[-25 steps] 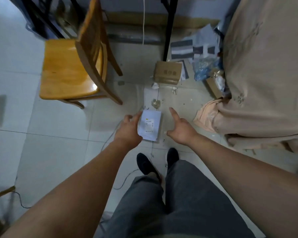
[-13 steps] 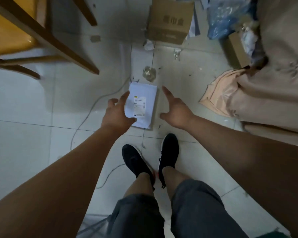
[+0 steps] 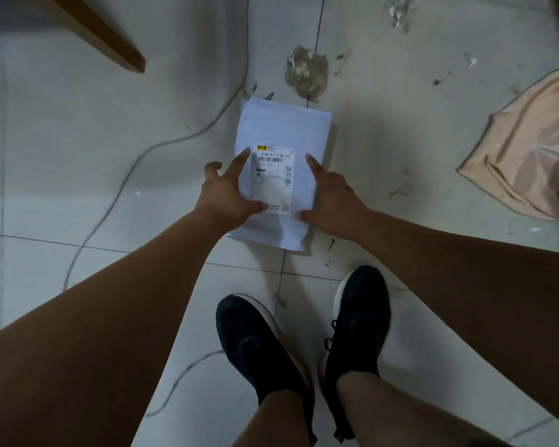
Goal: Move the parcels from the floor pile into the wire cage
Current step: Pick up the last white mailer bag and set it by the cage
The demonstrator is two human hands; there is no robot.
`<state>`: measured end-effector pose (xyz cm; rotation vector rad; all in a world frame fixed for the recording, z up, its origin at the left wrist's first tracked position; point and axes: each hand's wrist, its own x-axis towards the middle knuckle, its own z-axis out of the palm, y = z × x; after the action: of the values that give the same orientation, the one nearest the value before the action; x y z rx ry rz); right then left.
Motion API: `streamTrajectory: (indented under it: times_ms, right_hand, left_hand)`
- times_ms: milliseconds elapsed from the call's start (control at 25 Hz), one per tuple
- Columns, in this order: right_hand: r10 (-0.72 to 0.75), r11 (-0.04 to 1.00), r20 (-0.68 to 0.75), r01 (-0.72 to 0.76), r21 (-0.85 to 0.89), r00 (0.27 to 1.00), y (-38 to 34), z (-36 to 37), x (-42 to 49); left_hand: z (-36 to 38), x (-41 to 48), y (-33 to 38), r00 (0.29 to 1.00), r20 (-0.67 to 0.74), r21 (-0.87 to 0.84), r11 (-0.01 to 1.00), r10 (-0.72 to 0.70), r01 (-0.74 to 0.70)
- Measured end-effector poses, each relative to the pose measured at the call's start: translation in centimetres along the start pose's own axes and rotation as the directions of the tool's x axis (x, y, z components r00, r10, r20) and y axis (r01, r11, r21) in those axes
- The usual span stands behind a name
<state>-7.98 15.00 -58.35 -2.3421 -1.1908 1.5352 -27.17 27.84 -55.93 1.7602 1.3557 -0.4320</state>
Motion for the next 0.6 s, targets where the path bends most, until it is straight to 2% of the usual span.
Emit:
streamTrajectory:
  times_ms: [160, 280, 400, 600]
  right_hand:
    - [-0.086, 0.996, -0.101, 0.084, -0.018, 0.991, -0.2, 2.8, 1.7]
    - [-0.117, 0.990, -0.180, 0.129, 0.057, 0.977, -0.8, 2.6, 0.4]
    - [-0.108, 0.989, -0.208, 0.126, 0.076, 0.972, -1.9, 0.1, -2.6]
    - [-0.125, 0.985, -0.260, 0.151, 0.081, 0.957, -7.1, -6.6, -9.2]
  left_hand:
    - [2.7, 1.4, -0.1, 1.000, -0.020, 0.004, 1.000, 0.014, -0.014]
    - [3.5, -0.4, 1.4, 0.999, -0.049, -0.117, 0.993, -0.005, -0.001]
    - [2.1, -3.4, 3.2, 0.997, -0.067, -0.180, 0.983, 0.031, -0.043]
    - [-4.5, -10.1, 7.7, 0.990, -0.106, -0.123, 0.987, 0.094, -0.107]
